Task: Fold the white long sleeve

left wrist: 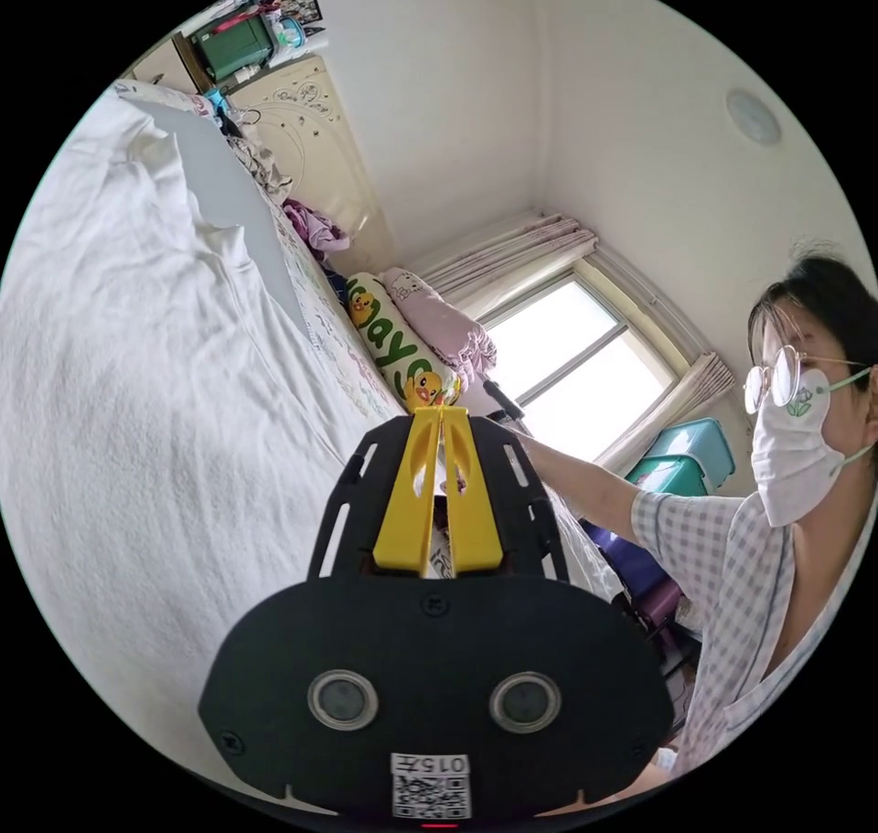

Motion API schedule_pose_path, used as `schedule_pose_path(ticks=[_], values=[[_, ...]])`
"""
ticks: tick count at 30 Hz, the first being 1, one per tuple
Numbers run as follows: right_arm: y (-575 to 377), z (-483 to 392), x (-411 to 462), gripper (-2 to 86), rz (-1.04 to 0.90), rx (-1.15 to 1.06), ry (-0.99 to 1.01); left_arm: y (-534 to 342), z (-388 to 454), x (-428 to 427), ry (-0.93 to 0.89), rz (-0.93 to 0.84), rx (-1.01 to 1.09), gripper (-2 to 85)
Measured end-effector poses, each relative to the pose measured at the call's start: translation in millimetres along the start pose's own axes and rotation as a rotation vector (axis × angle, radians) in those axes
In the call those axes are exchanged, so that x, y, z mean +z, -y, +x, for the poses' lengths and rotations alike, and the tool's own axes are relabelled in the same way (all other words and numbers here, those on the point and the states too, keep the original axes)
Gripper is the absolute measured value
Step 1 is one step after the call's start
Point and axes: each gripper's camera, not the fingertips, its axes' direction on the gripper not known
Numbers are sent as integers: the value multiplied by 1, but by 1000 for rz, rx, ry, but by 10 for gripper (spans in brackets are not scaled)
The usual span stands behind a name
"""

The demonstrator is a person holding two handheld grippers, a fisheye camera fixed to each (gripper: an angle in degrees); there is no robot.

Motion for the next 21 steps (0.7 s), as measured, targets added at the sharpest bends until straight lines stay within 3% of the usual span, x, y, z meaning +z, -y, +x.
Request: schedule_pose_path(ticks=[1, 3, 5, 9, 13, 17, 19, 21], values=[[-8, 32, 8, 66, 62, 109, 181, 0, 1, 1, 3, 0, 6, -10], [-17, 73, 23, 74, 72, 227, 340, 1, 1, 4, 2, -4, 8, -9], [-20, 94, 24, 82, 79, 279, 343, 1, 1, 6, 2, -8, 11, -9], [-23, 113, 21, 97, 49, 264, 154, 2, -2, 9, -6, -6, 4, -9], [-40, 146, 23, 45, 42, 273, 379, 1, -7, 10, -11, 2, -3, -9], [-74, 178, -6, 16, 230, 336, 519, 1, -12, 10, -22, 11, -17, -9], [-104, 196, -28, 11, 389, 382, 697, -1, -19, 8, -37, 23, -36, -9], [-119, 197, -47, 12, 509, 311, 786, -2, -24, 7, -49, 32, -52, -9]])
